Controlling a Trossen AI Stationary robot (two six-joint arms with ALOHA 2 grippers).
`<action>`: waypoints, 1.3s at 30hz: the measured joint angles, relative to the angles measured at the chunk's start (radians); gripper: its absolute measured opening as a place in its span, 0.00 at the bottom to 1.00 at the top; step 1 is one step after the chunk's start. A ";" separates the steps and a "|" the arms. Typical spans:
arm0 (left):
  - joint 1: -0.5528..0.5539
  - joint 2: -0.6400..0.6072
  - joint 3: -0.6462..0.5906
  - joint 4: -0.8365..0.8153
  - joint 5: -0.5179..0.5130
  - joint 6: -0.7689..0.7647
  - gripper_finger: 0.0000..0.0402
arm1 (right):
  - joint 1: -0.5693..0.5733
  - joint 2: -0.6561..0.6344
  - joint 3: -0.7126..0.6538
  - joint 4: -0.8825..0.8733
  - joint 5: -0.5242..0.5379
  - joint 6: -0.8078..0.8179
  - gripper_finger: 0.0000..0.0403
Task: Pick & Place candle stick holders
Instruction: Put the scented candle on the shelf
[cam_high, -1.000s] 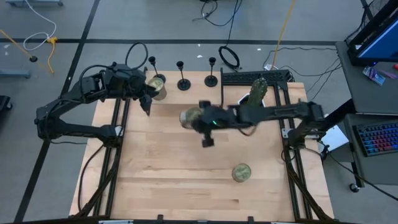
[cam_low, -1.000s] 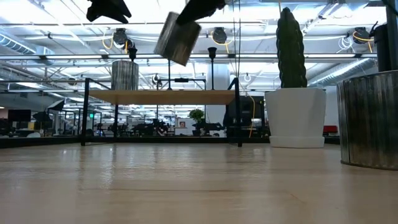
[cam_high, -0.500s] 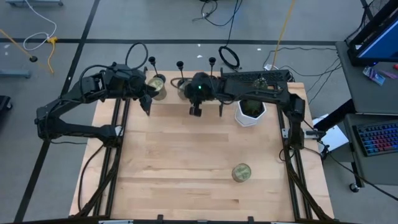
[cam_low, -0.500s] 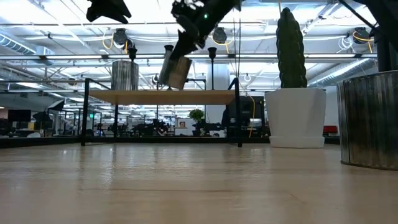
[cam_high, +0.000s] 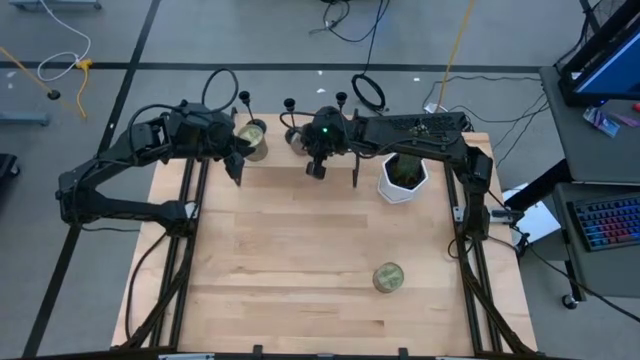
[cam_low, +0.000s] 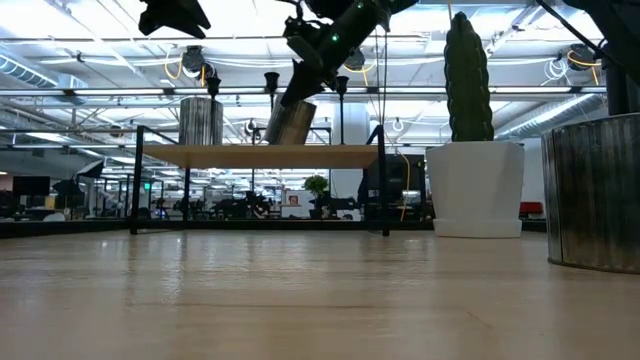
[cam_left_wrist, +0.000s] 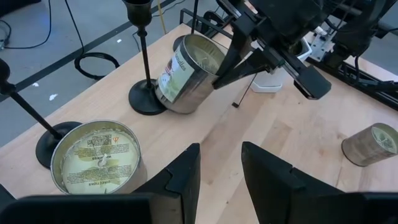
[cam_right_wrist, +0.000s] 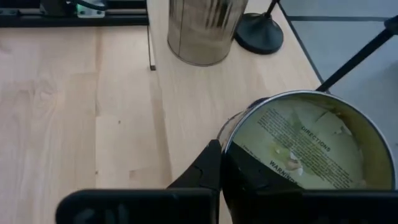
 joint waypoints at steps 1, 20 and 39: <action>0.000 0.000 0.000 0.000 0.000 0.000 0.31 | 0.000 0.000 0.000 0.000 0.000 0.002 0.00; 0.000 0.000 0.000 0.001 0.000 0.020 0.31 | 0.001 0.000 -0.003 0.013 -0.003 -0.050 0.08; 0.000 0.000 0.000 -0.011 0.000 0.022 0.31 | 0.008 0.000 -0.086 0.221 -0.076 -0.184 0.14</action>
